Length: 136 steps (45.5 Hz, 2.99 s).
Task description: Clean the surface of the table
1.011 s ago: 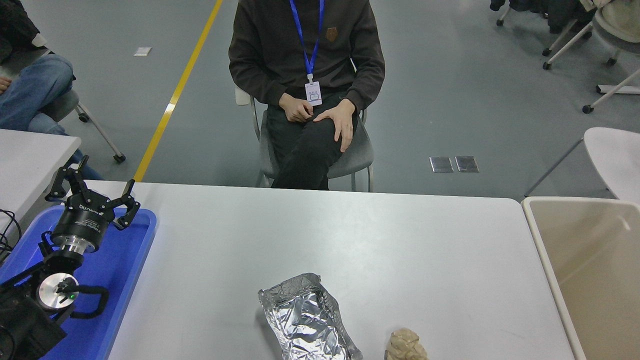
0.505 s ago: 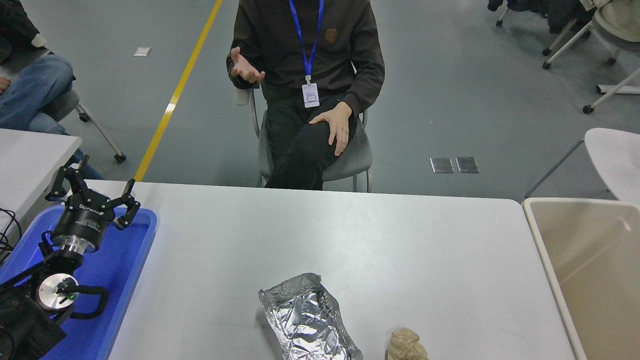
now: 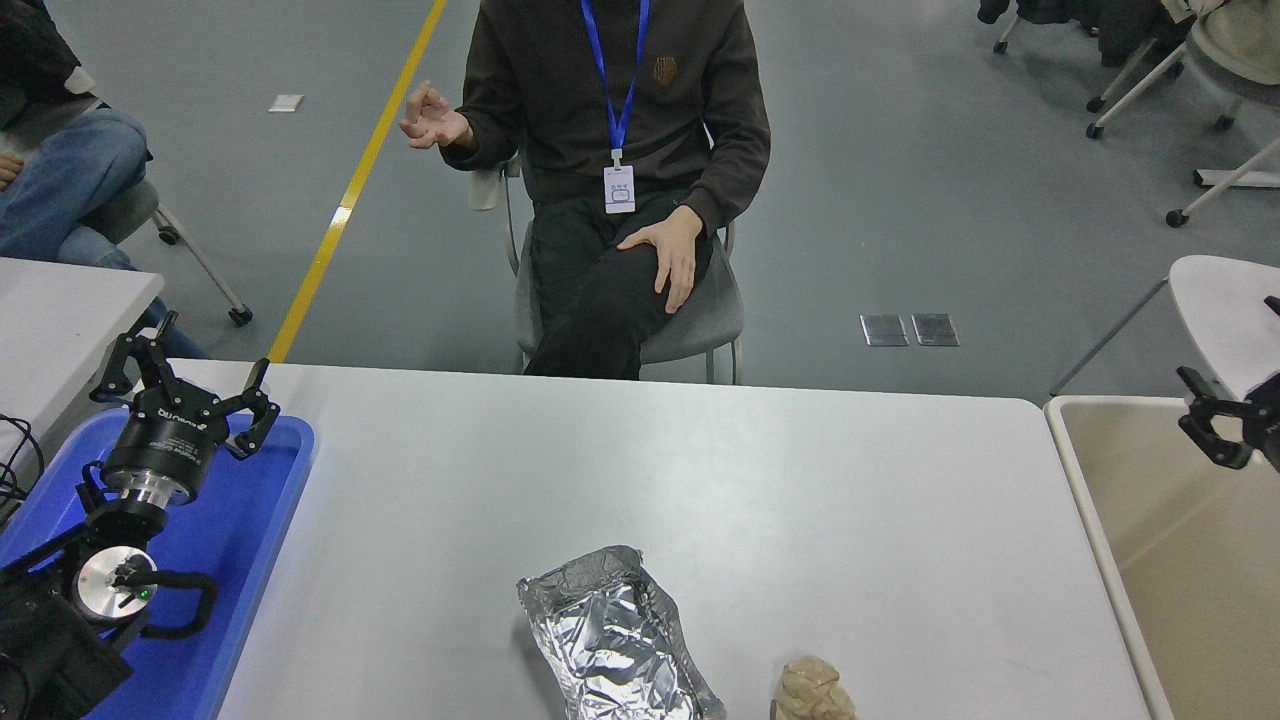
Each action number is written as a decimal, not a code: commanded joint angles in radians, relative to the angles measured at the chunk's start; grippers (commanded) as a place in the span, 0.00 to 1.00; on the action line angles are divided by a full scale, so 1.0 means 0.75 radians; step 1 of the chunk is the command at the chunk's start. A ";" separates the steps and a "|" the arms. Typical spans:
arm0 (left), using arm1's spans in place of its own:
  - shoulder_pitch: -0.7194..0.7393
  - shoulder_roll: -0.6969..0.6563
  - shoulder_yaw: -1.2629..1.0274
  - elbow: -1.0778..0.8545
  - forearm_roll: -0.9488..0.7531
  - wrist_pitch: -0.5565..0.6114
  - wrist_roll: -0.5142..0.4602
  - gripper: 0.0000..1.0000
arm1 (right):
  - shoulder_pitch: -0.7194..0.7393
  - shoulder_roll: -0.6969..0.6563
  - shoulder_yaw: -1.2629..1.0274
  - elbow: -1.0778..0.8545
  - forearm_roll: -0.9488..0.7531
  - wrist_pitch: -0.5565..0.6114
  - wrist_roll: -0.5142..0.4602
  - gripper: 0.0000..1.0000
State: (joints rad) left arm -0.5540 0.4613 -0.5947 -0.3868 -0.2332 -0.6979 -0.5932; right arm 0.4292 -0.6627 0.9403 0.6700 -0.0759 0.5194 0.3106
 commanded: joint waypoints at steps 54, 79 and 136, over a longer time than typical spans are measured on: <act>-0.002 0.001 -0.001 0.000 0.000 0.000 -0.001 1.00 | -0.175 0.282 0.027 0.405 -0.118 -0.580 0.431 0.98; -0.002 -0.001 -0.001 -0.002 0.000 -0.002 0.001 1.00 | 0.160 -0.043 -0.570 0.720 -0.346 -0.592 0.345 0.98; -0.002 -0.001 -0.003 -0.002 0.000 -0.002 0.001 1.00 | 0.504 0.117 -1.053 0.745 -1.461 -0.562 0.300 0.99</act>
State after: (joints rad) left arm -0.5552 0.4602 -0.5962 -0.3881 -0.2331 -0.6995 -0.5922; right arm 0.7711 -0.6178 0.2449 1.2298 -0.9760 0.1374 0.5428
